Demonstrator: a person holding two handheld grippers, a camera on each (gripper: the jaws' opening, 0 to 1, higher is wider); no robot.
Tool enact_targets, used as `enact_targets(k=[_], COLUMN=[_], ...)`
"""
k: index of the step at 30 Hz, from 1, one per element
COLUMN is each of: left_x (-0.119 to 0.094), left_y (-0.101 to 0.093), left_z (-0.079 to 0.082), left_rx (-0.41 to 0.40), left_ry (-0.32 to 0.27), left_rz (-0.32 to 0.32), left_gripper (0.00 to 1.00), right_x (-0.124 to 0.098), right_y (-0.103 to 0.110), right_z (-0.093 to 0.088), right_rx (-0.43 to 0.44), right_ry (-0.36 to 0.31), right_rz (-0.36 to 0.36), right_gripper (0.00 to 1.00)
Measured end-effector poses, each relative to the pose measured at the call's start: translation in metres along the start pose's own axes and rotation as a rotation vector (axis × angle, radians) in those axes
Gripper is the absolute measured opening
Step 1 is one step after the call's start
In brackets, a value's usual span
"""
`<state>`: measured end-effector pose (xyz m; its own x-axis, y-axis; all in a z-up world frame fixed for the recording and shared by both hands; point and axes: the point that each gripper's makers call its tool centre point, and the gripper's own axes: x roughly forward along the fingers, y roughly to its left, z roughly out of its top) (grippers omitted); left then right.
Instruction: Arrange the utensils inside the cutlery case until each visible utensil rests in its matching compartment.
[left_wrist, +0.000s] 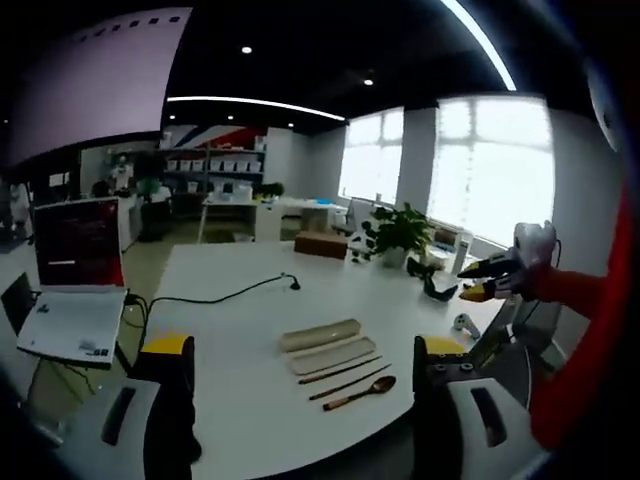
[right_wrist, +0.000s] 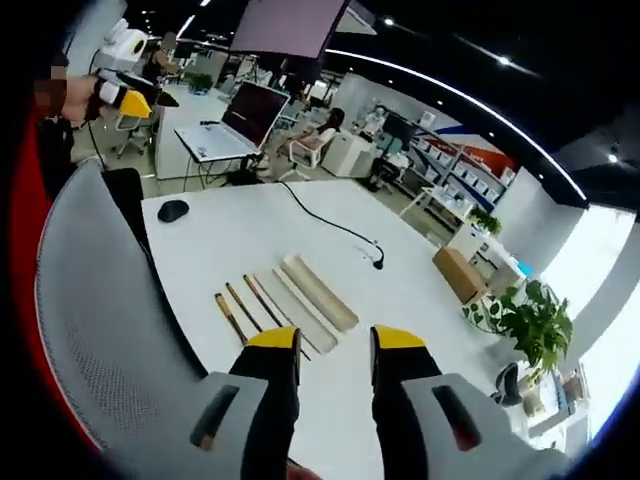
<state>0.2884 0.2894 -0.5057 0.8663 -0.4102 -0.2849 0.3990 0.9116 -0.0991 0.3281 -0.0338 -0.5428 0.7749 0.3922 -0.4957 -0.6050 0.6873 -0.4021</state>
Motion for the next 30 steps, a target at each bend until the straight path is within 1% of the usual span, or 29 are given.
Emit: enact_targets(k=[2,5,8,14,18,20,21,22,23,25,26,28,30], left_x=[-0.003,-0.004,-0.004,-0.006,-0.007,-0.007,-0.007,-0.007,-0.007,-0.009,-0.009,-0.009,-0.009], left_y=[0.001,0.000,-0.003,-0.006,-0.008,-0.008,-0.006,-0.004,-0.001,0.000,-0.002,-0.005,-0.007], left_z=[0.000,0.000,-0.002,-0.005,-0.004,-0.006,-0.006,-0.007,-0.007,-0.005,-0.005,-0.007,-0.008], left_rx=[0.000,-0.009,-0.002,-0.005,-0.042,-0.050,-0.058,-0.074,-0.091,-0.097,-0.100,-0.087,-0.063], left_ry=[-0.010,-0.020,-0.012,-0.020,-0.031,-0.025,-0.022,-0.023,-0.026,-0.046,-0.048,-0.040,-0.038], left_rz=[0.006,-0.001,-0.004,-0.005,-0.010,-0.009,-0.001,0.013,0.026,0.028,0.023,0.020,0.025], left_gripper=[0.94,0.96,0.96,0.95,0.93,0.93,0.94,0.97,0.99,0.99,0.99,1.00,0.99], right_x=[0.004,0.010,0.014,0.019,0.022,0.025,0.026,0.028,0.030,0.032,0.034,0.036,0.037], right_y=[0.003,0.006,0.008,0.012,0.014,0.015,0.016,0.019,0.019,0.022,0.023,0.024,0.024], right_z=[0.004,0.009,0.009,0.010,0.016,0.019,0.020,0.021,0.021,0.021,0.022,0.024,0.024], right_rx=[-0.013,-0.038,-0.063,-0.079,-0.096,-0.109,-0.121,-0.133,-0.131,-0.129,-0.110,-0.076,-0.069], right_ry=[-0.001,0.005,0.031,0.028,0.021,0.019,0.017,0.025,0.028,0.028,0.012,-0.003,-0.004], right_rz=[0.010,0.023,0.033,0.060,0.077,0.088,0.094,0.101,0.103,0.118,0.125,0.137,0.138], right_gripper=[0.27,0.31,0.33,0.33,0.33,0.33,0.33,0.34,0.35,0.35,0.35,0.36,0.36])
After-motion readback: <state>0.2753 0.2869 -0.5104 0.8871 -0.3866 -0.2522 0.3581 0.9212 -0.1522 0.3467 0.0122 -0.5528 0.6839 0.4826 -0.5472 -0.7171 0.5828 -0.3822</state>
